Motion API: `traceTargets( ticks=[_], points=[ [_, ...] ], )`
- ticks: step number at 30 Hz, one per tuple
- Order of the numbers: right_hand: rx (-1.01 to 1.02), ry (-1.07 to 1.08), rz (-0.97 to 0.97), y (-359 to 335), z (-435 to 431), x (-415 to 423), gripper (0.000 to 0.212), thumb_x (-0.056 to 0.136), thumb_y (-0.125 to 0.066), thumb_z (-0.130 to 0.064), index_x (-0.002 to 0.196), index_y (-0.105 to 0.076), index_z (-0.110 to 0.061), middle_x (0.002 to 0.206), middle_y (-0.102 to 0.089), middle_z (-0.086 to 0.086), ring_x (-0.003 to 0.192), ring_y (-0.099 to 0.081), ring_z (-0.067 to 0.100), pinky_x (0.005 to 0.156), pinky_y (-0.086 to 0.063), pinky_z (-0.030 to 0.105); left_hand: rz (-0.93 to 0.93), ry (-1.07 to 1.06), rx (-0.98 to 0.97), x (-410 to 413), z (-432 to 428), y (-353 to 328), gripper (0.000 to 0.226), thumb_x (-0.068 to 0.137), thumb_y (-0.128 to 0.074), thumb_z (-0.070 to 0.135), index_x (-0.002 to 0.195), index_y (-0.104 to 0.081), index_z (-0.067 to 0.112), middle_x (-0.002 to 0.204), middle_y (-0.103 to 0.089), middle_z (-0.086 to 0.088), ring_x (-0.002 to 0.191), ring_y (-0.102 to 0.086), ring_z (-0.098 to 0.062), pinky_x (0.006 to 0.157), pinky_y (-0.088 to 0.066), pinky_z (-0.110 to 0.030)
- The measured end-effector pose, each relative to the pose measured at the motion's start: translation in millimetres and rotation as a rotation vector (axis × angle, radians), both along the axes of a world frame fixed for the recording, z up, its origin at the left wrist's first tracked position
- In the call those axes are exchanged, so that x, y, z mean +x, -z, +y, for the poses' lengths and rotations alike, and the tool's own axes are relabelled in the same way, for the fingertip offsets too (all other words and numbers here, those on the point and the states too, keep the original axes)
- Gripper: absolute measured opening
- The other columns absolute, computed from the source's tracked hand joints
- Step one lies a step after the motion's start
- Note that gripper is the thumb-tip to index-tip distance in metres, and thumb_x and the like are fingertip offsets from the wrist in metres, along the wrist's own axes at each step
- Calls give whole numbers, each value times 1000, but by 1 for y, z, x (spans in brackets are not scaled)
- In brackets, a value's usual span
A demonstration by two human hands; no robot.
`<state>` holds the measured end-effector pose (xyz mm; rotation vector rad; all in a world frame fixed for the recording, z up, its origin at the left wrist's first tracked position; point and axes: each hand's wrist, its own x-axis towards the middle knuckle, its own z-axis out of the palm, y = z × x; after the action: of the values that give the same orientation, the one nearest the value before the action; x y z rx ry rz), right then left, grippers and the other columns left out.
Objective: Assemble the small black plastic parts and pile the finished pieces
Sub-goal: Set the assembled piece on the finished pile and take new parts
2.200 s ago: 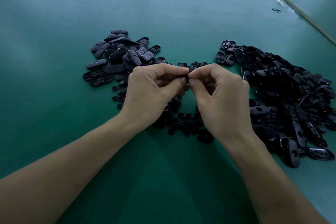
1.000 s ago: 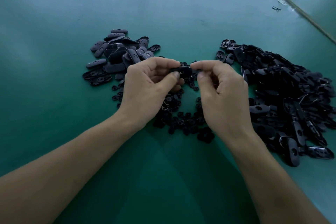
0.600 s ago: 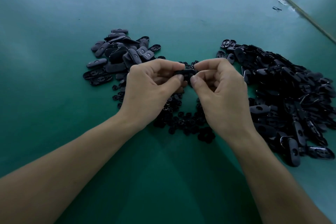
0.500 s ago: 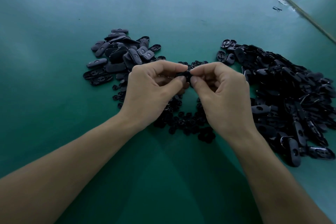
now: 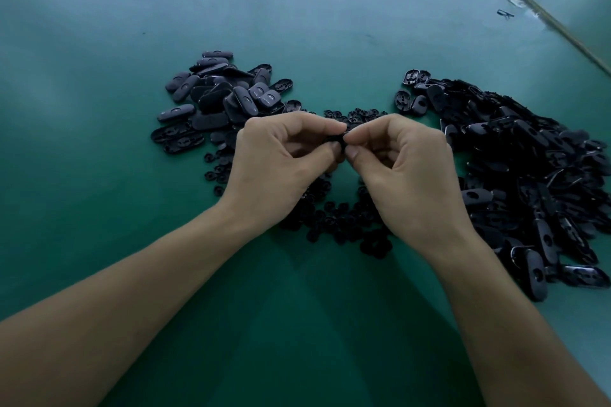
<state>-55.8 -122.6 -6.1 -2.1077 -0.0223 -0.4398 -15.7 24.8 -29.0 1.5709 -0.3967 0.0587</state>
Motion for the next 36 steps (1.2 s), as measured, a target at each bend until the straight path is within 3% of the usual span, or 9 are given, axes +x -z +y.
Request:
traceTargets(
  ticks=[7, 10, 16, 27, 36],
  points=[
    [-54, 67, -39, 1, 0, 0, 27, 88, -73, -11, 82, -60, -34, 74, -66, -14, 74, -66, 4, 68, -55, 22, -2, 10, 24, 2, 0, 0, 26, 84, -73, -6, 92, -75, 19, 83, -78, -3, 73, -76, -17, 73, -61, -29],
    [-78, 82, -32, 0, 1, -1, 29, 87, -74, -14, 81, -53, -33, 73, -65, -12, 75, -65, 5, 65, -52, 17, -12, 4, 52, 2, 0, 0, 26, 84, -73, -6, 91, -75, 19, 82, -78, -3, 73, -76, -17, 73, -62, -31],
    [-95, 63, 4, -3, 0, -3, 32, 87, -72, -14, 82, -48, -34, 73, -66, -10, 73, -65, 7, 65, -54, 25, -22, -10, 101, 1, 0, 0, 26, 83, -75, -4, 93, -76, 20, 81, -78, 1, 73, -76, -16, 75, -63, -35],
    [-40, 100, -2, -4, 2, -3, 34, 86, -74, -14, 81, -47, -35, 76, -70, -6, 72, -68, 11, 65, -56, 29, 14, 26, 51, 0, 0, -4, 25, 85, -71, -11, 94, -74, 12, 81, -77, -1, 70, -75, -12, 69, -59, -22],
    [-62, 140, -26, -1, 8, -3, 35, 85, -76, -14, 75, -48, -32, 74, -68, -6, 70, -67, 12, 62, -54, 28, -12, 30, 102, -1, 1, -5, 27, 82, -74, -9, 96, -73, 14, 88, -76, -2, 79, -75, -16, 78, -62, -30]
  ],
)
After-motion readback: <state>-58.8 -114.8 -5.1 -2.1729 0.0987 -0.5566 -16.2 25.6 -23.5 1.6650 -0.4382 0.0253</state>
